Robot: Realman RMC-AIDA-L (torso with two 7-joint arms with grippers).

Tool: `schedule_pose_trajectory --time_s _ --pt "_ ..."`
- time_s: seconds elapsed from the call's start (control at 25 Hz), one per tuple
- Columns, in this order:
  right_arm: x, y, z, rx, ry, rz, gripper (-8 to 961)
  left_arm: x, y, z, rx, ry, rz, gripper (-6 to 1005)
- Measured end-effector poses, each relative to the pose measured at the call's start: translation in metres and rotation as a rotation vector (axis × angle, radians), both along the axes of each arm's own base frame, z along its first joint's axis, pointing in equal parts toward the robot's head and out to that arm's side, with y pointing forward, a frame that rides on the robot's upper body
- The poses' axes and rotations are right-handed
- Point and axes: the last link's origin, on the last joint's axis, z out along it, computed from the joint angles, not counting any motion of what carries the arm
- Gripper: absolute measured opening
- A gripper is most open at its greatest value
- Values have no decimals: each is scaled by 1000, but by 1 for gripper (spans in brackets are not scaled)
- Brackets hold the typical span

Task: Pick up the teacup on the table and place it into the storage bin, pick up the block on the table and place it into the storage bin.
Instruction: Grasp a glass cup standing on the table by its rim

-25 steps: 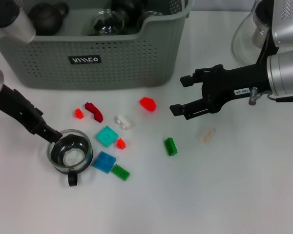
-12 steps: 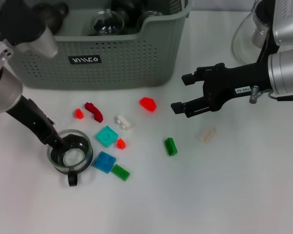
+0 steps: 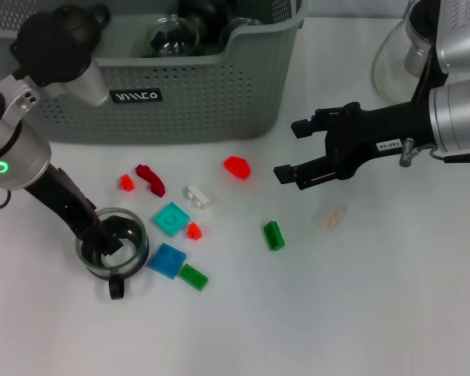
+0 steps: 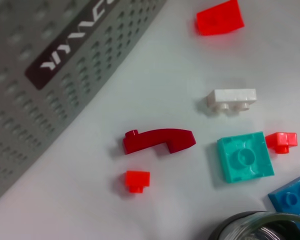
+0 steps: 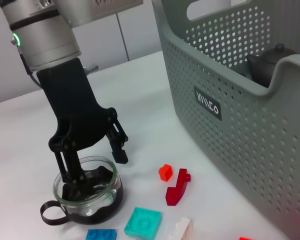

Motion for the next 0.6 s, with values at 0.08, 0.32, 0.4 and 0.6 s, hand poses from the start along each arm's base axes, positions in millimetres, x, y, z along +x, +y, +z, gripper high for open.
schedule_pose_trajectory --time_s 0.08,0.32,0.4,0.6 --pt "0 0 0 3 -1 -1 956 0 0 -1 1 -1 0 827" --pt "1 1 0 6 -3 -2 956 -2 -1 -6 -8 -1 8 827" --pt "1 1 0 8 -3 -2 956 -3 -1 -7 -11 -2 14 828" --pt "1 1 1 10 -3 -1 956 -1 0 -7 -6 -1 17 793"
